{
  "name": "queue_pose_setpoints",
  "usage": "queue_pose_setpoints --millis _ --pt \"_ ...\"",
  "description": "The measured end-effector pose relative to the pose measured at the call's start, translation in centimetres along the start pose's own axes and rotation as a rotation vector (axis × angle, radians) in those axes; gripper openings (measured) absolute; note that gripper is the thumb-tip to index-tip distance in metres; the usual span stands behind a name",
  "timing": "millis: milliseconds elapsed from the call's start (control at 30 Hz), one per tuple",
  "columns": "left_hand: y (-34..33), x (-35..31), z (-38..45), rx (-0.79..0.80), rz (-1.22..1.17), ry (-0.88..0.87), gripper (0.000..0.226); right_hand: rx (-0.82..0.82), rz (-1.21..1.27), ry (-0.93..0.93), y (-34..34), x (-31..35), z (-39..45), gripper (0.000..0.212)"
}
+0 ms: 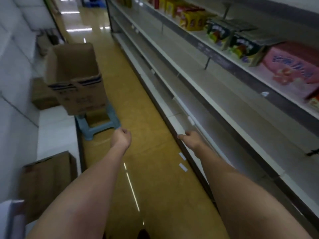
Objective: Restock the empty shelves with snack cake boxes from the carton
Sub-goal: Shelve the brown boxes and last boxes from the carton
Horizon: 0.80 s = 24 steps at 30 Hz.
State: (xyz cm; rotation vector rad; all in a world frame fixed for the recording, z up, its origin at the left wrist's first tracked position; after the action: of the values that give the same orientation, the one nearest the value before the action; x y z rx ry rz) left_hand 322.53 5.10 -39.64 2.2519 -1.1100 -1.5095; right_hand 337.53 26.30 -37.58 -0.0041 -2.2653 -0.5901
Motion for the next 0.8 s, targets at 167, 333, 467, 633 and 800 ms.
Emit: queue_pose_setpoints --millis 167,333,467,633,800 --pt "5.6 3.7 2.9 -0.060 0.007 0.085 0.023 0.129 -0.073 0.024 -6.1 5.5 4.7 0.065" --pt "10.4 6.6 6.0 -0.138 -0.068 0.166 0.026 0.234 -0.138 0.064 -11.0 11.0 9.8 0.066" --pt "13.6 7.1 9.6 -0.204 -0.100 0.211 0.024 0.292 -0.182 0.109 -13.4 15.8 14.4 0.065" --pt "18.1 4.3 15.9 -0.294 -0.123 0.224 0.024 0.323 -0.194 0.164 -14.1 23.0 21.0 0.067" --pt "21.1 1.2 22.4 -0.340 -0.183 0.253 0.023 0.369 -0.238 0.173 -14.4 29.9 27.1 0.066"
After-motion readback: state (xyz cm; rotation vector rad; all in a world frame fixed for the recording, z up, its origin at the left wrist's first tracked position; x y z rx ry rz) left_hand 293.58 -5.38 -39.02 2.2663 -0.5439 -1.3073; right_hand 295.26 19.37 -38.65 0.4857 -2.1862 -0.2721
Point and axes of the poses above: each hand's wrist, its own z-axis towards the middle knuckle, its own y-axis out of the back of the hand, x = y × z, the point moved 3 cm from there along z, towards the middle knuckle, and after that the axes turned 12 degrees about x, right-handed, at the moved point
